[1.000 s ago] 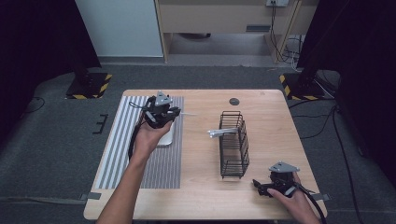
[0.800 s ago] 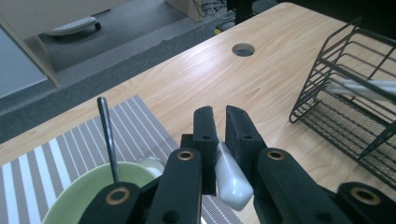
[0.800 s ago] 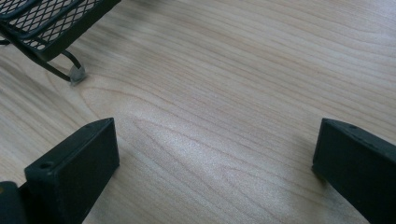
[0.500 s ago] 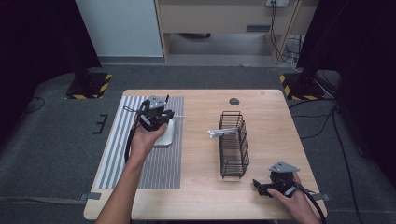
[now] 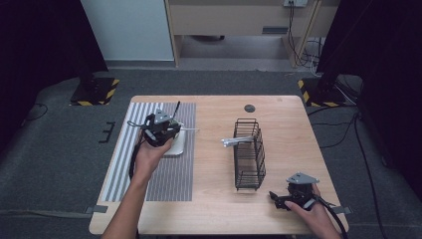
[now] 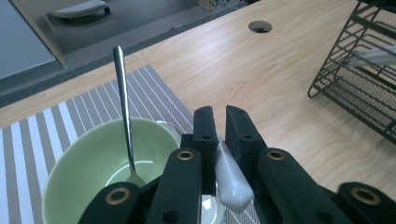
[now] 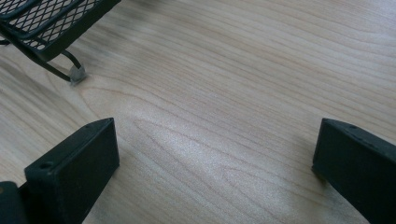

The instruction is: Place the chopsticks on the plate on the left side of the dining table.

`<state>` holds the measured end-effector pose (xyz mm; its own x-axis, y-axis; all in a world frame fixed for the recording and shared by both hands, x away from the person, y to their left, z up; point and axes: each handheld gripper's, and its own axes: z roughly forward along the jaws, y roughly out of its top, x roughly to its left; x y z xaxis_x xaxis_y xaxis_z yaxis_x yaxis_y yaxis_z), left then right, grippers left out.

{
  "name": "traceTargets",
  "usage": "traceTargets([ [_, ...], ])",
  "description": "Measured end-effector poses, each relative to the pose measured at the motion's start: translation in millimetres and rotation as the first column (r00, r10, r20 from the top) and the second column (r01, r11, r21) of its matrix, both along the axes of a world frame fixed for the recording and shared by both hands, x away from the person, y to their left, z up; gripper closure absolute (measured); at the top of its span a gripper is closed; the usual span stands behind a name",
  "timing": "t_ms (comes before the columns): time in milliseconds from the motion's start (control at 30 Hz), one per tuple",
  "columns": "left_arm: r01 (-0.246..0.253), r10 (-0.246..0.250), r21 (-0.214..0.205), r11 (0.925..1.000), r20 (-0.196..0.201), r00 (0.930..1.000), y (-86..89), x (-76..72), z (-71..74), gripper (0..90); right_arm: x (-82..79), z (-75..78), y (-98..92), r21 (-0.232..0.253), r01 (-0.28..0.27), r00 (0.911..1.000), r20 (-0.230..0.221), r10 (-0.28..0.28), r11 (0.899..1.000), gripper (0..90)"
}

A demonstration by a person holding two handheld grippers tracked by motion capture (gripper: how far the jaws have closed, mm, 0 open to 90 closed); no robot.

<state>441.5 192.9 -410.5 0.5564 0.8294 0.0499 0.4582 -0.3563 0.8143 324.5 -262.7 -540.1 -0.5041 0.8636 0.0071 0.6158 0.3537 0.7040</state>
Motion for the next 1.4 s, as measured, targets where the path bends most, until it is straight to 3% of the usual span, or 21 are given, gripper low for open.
traceTargets([
  [667, -0.019, 0.019, 0.001, 0.9998, -0.048, 0.9987, 34.3, -38.2, -46.4, 82.7, 0.1, -0.1, 0.3, 0.000, 0.004, 1.0000, 0.001, -0.004, 1.000, 0.3],
  [1400, -0.010, 0.015, 0.045, 0.9989, -0.114, 0.9933, 45.7, -49.4, -84.2, 82.6, 0.3, -0.1, 0.7, 0.000, 0.009, 1.0000, 0.001, -0.009, 1.000, 0.3],
])
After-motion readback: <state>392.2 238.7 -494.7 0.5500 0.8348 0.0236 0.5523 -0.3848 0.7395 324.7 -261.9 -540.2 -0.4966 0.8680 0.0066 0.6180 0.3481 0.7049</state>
